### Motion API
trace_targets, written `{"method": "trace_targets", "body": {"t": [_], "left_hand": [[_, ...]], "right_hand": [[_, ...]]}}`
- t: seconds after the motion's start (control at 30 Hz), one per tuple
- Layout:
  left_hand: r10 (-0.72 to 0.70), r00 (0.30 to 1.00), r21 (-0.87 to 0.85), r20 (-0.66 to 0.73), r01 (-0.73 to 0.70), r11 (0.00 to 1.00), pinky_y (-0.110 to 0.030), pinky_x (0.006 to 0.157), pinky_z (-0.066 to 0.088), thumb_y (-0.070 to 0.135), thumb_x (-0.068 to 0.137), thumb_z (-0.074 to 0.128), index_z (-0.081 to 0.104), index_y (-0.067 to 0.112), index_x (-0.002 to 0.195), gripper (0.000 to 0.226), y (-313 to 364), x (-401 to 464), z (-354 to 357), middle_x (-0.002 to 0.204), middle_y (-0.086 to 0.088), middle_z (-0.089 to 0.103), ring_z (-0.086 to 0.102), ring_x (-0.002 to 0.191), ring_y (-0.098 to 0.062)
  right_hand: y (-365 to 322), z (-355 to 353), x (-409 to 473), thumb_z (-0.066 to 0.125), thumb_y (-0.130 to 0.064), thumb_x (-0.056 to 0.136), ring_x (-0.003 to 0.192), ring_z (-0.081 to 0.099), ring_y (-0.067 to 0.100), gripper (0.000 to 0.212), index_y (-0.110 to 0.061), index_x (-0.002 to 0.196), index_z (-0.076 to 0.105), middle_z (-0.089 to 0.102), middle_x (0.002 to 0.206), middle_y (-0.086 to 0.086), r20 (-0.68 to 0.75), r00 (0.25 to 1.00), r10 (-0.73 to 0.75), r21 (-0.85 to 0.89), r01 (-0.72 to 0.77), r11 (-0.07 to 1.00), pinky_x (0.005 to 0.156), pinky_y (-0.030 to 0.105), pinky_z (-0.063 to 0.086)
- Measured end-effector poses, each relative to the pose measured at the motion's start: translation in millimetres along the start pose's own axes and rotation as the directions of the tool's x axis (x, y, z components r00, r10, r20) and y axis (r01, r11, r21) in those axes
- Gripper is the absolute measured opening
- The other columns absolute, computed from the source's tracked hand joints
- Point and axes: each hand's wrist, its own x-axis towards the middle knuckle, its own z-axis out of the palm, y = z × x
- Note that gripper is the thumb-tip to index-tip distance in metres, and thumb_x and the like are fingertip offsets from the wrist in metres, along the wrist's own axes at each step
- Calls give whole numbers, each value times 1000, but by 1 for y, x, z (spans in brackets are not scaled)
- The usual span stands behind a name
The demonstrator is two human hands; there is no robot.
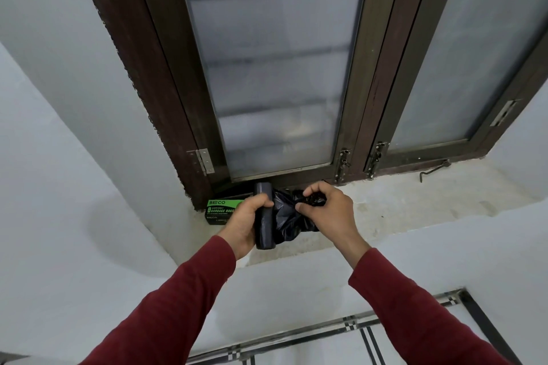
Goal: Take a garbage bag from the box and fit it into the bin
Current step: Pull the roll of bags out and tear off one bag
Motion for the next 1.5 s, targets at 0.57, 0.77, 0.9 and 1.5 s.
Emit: {"method": "trace_targets", "body": {"t": [0.57,0.77,0.9,1.5], "left_hand": [[79,997,62,25,-81,995,-39,74,63,4,86,70,73,9,110,24,-3,4,-1,108,-21,78,77,90,-30],[2,1000,4,7,-3,1000,-38,71,63,13,82,53,75,8,106,32,-1,4,-1,98,-16,78,76,80,-29],[-12,1000,-48,-11,11,999,-41,82,61,19,79,51,73,6,111,40,-2,6,-1,101,-18,76,72,88,-33],[-18,1000,79,-4,18,997,-47,78,63,8,83,65,70,6,119,37,-3,6,-6,114,-25,75,74,93,-35]], "right_hand": [[-7,3,-4,76,-68,59,63,63,3,44,-25,64,65,66,62,-14,-41,996,82,-240,-90,967,55,25,48],[1,0,5,94,-31,69,55,55,0,41,-23,62,54,62,62,-11,-28,1000,0,-129,-4,992,48,13,38],[1,-1,6,89,-15,74,74,62,2,32,-28,77,60,68,83,-12,23,999,-34,-66,35,997,59,11,44],[0,0,8,67,-22,85,70,64,12,20,-26,65,70,71,79,-6,137,990,44,-19,-42,999,53,12,42]]}}
